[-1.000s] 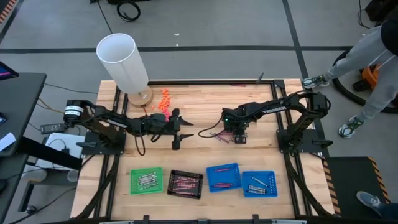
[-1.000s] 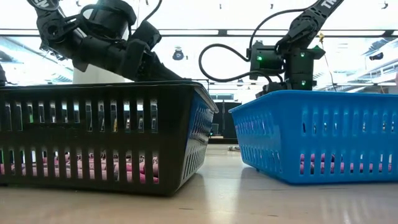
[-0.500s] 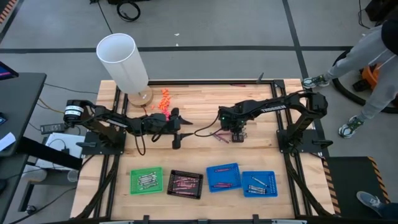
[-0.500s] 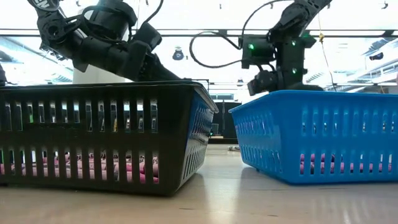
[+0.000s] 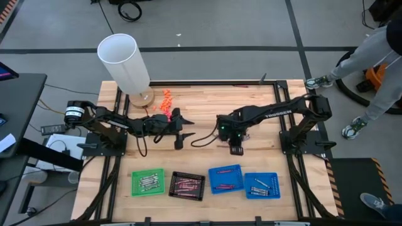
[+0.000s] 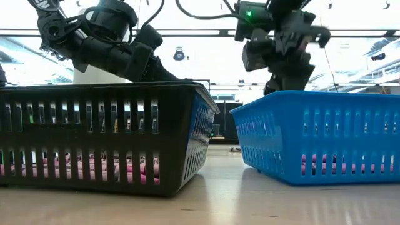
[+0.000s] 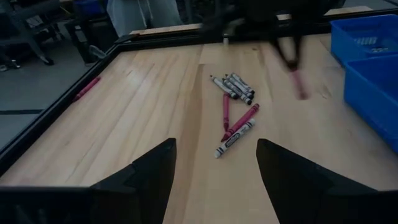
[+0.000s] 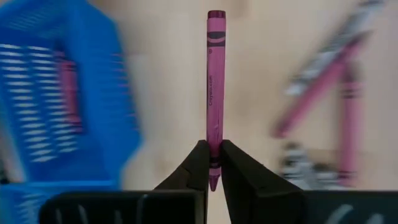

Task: Sort crayons
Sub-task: Put the red crayon into the left blue bin

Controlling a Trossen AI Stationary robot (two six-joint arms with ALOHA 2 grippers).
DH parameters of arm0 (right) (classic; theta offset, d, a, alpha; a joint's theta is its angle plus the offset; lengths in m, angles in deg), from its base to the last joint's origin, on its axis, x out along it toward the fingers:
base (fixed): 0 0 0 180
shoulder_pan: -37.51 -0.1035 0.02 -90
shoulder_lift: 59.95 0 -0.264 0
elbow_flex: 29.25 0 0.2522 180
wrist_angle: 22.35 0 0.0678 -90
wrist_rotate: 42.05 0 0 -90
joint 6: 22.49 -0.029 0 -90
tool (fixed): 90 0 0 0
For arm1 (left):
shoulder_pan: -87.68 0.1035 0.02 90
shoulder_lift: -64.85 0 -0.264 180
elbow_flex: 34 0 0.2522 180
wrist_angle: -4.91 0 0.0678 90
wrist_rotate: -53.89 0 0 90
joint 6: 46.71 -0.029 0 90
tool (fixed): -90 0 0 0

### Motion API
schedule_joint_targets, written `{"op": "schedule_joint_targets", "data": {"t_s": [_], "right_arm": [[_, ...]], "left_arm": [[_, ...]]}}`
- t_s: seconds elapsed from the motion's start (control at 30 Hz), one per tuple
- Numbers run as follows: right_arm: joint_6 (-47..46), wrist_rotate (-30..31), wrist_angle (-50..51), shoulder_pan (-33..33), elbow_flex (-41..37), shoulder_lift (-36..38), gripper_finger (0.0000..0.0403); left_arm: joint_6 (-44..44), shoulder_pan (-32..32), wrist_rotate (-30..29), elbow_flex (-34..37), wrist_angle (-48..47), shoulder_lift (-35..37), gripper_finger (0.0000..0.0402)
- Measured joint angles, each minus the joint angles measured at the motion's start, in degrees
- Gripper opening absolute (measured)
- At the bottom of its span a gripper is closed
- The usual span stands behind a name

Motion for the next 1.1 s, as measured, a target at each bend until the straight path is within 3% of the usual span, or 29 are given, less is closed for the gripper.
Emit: {"op": "schedule_joint_targets", "data": {"t_s": [0.37,0.73,1.1], "right_arm": [[-13.0,-9.4,-5.8,-8.1,0.0,0.0,0.0036],[-19.6,-7.5,-12.9,-14.8,-1.6,0.0,0.0055],[-23.8,-7.5,-12.7,-14.7,-2.3,0.0,0.0062]], "left_arm": [[0.1,0.0,-0.5,0.0,0.0,0.0,0.0235],[0.1,0.0,-0.4,0.0,0.0,0.0,0.0235],[0.1,-0.1,-0.4,0.0,1.3,0.0,0.0235]]}}
